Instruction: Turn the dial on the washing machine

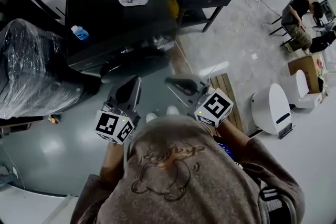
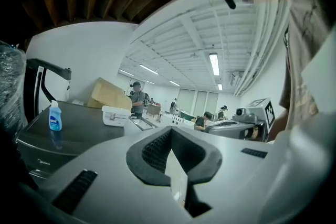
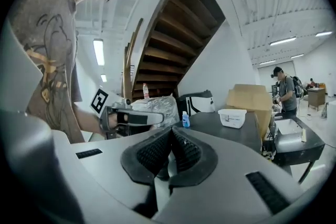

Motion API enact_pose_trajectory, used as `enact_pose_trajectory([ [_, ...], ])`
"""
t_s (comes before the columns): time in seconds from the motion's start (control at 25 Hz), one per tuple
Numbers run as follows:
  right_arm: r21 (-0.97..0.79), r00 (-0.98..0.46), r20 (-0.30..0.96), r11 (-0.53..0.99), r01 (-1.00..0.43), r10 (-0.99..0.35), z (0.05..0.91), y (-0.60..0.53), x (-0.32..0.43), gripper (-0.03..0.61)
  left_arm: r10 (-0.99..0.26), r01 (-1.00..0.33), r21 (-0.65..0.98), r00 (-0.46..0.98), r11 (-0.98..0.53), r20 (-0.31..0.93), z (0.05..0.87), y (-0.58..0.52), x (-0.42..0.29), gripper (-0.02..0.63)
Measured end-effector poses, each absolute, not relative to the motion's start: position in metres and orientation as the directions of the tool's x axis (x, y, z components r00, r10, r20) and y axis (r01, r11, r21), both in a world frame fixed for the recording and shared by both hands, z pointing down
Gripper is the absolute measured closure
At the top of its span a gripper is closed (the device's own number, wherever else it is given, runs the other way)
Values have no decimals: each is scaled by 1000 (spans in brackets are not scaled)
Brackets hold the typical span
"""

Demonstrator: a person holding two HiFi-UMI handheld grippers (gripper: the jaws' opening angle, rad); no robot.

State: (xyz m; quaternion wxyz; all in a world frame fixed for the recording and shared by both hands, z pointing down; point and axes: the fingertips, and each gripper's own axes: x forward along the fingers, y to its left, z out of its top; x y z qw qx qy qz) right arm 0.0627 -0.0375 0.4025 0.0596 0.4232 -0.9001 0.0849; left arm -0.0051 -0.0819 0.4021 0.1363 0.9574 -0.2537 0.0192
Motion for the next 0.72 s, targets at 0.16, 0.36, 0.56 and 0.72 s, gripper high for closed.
enact_pose_trajectory([
  [0.16, -135, -597, 165, 581, -802, -785, 417, -42, 69, 578, -492, -501, 250, 865, -829, 99, 416, -81, -9, 621],
  [0.36, -157, -573, 151, 553, -818, -805, 429, -47, 77, 578, -508, -517, 257, 855, -817, 106, 433, -81, -11, 621],
  [0.56, -162, -577, 153, 556, -815, -802, 434, -48, 78, 578, -507, -516, 264, 855, -815, 107, 435, -76, -8, 621],
  [0.72, -182, -568, 160, 541, -821, -808, 440, -49, 79, 578, -511, -521, 264, 852, -812, 112, 434, -76, -6, 621],
])
